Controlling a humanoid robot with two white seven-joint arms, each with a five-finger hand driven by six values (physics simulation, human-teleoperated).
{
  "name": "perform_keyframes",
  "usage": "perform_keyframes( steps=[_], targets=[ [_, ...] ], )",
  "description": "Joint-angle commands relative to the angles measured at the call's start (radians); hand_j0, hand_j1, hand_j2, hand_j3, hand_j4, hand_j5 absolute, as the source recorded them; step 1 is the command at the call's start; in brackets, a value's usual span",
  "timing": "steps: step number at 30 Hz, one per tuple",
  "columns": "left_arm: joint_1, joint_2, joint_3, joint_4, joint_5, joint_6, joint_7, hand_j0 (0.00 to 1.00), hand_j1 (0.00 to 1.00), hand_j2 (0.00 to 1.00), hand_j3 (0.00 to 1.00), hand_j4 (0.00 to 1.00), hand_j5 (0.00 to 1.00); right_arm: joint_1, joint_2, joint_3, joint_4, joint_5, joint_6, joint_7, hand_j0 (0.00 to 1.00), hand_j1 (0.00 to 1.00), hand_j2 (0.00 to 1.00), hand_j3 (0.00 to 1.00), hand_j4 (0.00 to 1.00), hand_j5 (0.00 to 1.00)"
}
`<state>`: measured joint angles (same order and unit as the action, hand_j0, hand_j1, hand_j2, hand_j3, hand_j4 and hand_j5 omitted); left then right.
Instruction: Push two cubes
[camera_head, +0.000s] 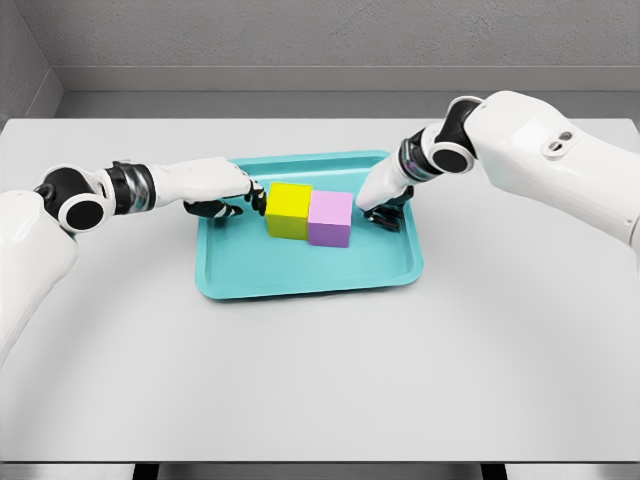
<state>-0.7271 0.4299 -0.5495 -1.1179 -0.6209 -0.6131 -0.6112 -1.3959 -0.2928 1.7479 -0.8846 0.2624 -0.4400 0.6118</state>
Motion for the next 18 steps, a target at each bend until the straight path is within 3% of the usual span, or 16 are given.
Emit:
perform_keyframes(
  steps=[1,5,11,16,18],
  targets=[
    [0.0,0.001,0.0,0.0,0.004,0.002,0.0,0.49,0.49,0.49,0.49,0.49,0.49,-0.002,-0.014,0.001,0.003,0.024,-0.006,-0.001,0.12,0.12,0.12,0.12,0.12,0.12],
    [-0.002,0.001,0.002,0.0,0.006,0.002,0.0,0.49,0.49,0.49,0.49,0.49,0.49,-0.018,-0.02,-0.005,-0.011,0.024,-0.009,-0.001,0.12,0.12,0.12,0.12,0.12,0.12],
    [-0.003,0.012,0.003,-0.003,0.009,0.002,0.0,0.49,0.49,0.49,0.49,0.49,0.49,-0.063,-0.095,-0.016,-0.063,0.023,-0.011,-0.001,0.13,0.13,0.13,0.13,0.13,0.13],
    [-0.003,0.032,0.008,-0.005,0.017,0.002,0.0,0.49,0.49,0.49,0.49,0.49,0.49,-0.061,-0.223,-0.106,-0.063,0.023,-0.091,-0.001,0.14,0.14,0.14,0.14,0.14,0.14],
    [-0.015,0.041,0.01,-0.014,0.032,0.002,0.0,0.49,0.49,0.49,0.49,0.49,0.49,-0.043,-0.318,-0.188,-0.059,0.023,-0.138,-0.001,0.19,0.19,0.19,0.19,0.19,0.19]
  ],
)
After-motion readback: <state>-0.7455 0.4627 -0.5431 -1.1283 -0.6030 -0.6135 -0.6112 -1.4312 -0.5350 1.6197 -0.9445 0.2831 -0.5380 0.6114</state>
